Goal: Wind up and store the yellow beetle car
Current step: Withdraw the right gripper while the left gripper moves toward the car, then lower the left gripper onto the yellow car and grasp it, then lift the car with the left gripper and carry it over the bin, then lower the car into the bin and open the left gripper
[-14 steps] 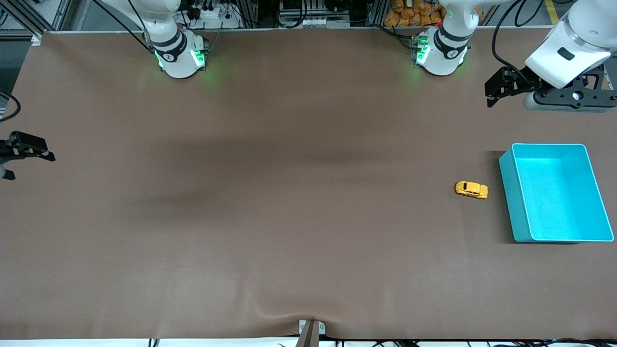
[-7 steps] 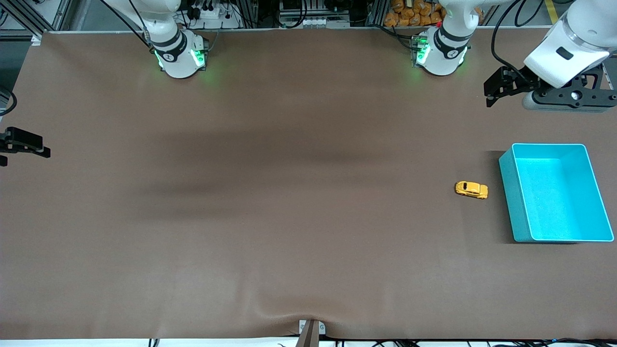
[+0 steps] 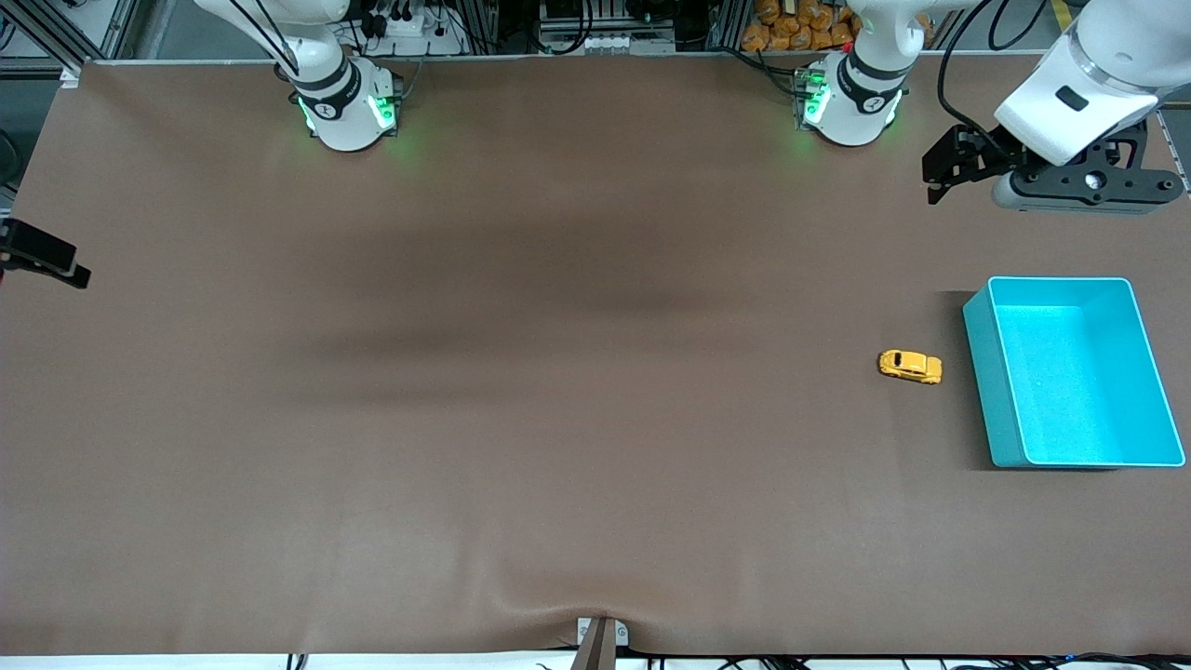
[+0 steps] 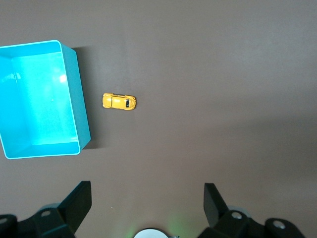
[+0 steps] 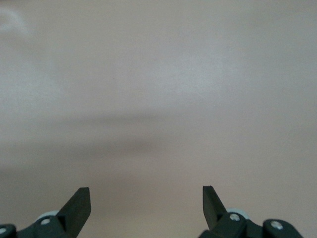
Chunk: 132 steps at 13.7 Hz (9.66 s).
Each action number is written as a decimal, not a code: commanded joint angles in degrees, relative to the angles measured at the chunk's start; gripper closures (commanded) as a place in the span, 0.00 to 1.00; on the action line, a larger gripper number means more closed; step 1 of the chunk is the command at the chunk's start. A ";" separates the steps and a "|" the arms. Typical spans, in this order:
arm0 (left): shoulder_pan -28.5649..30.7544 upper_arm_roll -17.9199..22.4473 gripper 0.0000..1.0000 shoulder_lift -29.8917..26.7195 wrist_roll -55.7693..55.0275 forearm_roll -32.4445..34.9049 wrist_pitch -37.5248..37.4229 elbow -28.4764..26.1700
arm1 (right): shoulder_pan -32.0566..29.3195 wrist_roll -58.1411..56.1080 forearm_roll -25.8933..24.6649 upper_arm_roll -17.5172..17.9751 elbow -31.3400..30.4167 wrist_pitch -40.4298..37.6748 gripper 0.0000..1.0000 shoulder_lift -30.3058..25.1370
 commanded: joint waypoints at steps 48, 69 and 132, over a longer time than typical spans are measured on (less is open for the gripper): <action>18.62 -0.31 0.00 25.62 -60.16 8.49 70.08 -40.51 | 0.83 4.47 -1.63 -0.61 -7.35 1.82 0.00 -6.28; 17.30 -4.79 1.00 20.80 -63.33 7.86 64.76 -36.66 | 0.83 4.64 -1.45 -0.61 -7.00 1.64 0.00 -6.46; 34.97 -8.73 0.00 19.58 19.40 14.01 35.48 -10.10 | -0.93 2.18 -1.45 -0.52 -6.56 0.50 0.00 -6.37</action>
